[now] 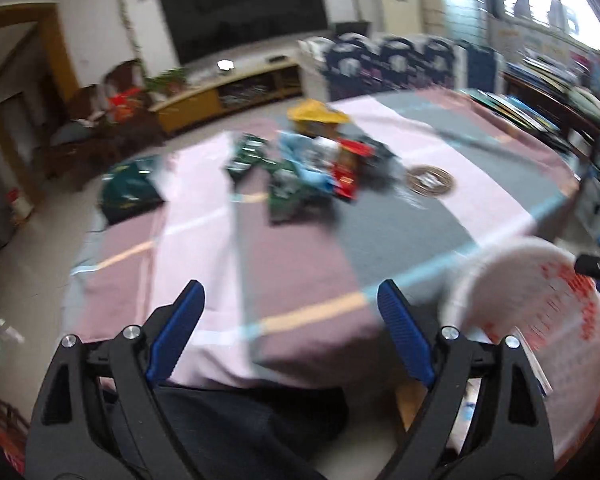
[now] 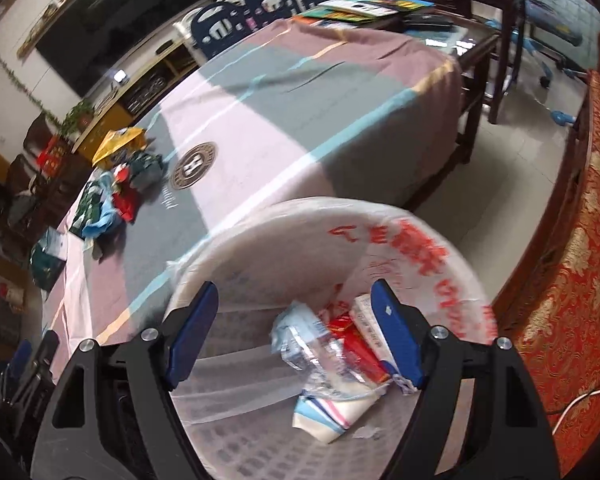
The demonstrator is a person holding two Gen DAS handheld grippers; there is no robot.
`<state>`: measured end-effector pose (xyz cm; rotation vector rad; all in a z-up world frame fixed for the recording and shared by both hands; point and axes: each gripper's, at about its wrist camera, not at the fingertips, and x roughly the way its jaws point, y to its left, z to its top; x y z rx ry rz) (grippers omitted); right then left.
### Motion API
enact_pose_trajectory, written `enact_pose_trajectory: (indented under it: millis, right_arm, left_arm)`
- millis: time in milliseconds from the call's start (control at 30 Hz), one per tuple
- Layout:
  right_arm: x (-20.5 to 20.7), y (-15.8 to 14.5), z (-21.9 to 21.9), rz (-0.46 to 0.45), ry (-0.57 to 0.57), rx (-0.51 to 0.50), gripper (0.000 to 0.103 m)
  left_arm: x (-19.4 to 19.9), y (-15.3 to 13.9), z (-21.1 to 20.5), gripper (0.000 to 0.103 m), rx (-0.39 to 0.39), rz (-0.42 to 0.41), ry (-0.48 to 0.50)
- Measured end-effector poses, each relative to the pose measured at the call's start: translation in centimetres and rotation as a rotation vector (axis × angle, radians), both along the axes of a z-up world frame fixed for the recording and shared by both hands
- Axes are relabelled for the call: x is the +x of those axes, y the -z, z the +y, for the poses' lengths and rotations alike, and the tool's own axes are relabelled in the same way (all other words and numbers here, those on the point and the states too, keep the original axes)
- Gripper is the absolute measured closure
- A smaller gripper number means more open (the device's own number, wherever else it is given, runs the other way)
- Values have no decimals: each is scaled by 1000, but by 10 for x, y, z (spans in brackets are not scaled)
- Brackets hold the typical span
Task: Collect trash
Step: 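Open both tools over the bin to drop the clear bag and ointment box, then grasp the blue cloth with the right tool while the left tool approaches the green snack bag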
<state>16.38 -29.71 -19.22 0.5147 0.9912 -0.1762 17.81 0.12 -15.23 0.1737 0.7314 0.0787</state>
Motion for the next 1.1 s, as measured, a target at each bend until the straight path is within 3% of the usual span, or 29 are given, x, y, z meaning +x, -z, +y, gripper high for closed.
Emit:
enact_pose_trajectory:
  millis: [167,400,767,1100]
  right_arm:
    - [23,-10,42,-12,-86,-5,26]
    - [40,-13,89,0,-186,-36,26]
    - [69,-11,132,4,-237,-69,26]
    - [150,-16,209,-121,-358,-174,26]
  left_arm:
    - [8,-6,47,13,-67,-30,-152]
    - [6,2,87,12,-93,-25,-246]
    - [4,13,121,10,-118,-51,-349]
    - [2,23,144,7,-211,-31,-394]
